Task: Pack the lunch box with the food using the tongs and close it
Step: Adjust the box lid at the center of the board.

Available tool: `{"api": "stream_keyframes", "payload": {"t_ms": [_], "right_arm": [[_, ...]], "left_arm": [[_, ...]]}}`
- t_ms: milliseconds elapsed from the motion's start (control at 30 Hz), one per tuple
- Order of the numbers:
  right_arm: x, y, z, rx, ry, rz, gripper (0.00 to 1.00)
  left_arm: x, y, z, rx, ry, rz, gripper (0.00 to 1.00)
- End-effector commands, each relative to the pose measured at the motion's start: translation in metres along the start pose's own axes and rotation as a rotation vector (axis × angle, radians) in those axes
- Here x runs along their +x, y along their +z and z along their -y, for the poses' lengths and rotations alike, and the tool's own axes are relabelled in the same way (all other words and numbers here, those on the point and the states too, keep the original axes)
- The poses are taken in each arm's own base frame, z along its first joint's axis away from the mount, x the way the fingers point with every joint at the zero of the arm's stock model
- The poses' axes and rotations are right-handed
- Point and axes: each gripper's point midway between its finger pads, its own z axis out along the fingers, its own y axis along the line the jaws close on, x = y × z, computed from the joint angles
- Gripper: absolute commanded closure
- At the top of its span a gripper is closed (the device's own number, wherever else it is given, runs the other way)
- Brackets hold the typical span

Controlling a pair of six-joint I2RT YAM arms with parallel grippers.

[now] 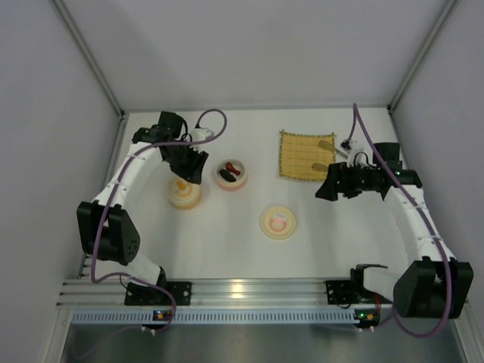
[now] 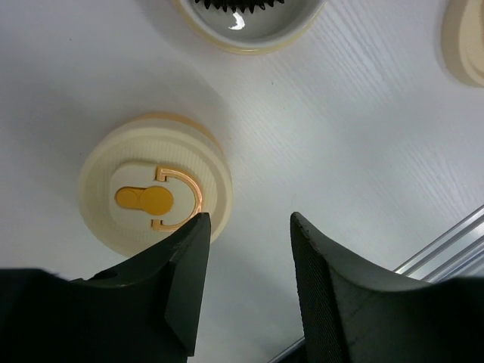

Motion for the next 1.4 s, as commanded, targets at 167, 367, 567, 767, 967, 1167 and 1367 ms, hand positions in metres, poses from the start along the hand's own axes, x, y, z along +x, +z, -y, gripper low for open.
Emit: {"api": "stream_keyframes", "payload": {"t_ms": [167,367,567,767,967,1167,1367], "right_arm": [[0.024,0.038,-0.028,0.068,-0.327,-0.206,0.29],[0.041,0.074,-0.051,0.033,-0.609,-0.249,0.36],[0.070,0.110,-0.075,-0.018,-0.857,-0.276,0.34],[0.081,0.119,-0.088,-0.071,-0.995,-0.223,0.36],[0.093,0.108,-0.086,-0.114,-1.150,-0.196,0.61],[0.097,0.085,-0.064,-0.058,-1.297,-0.292,0.70],[0.072,0.065,-0.088,-0.076,-1.393,-0.152,0.47]], "left_arm": [[-0.013,-0.024,0.008,0.115,-0.234,0.099,0.39],[-0.006,-0.026,-0.007,0.175,-0.335,0.123,0.36],[-0.001,-0.022,-0.001,0.211,-0.347,0.122,0.34],[-0.023,-0.024,0.017,0.289,-0.301,0.143,0.34],[-0.035,0.031,0.095,0.378,-0.111,-0.035,0.46],[-0.057,0.081,0.142,0.450,-0.044,-0.122,0.45],[-0.082,0.112,0.178,0.487,0.042,-0.110,0.42]]}}
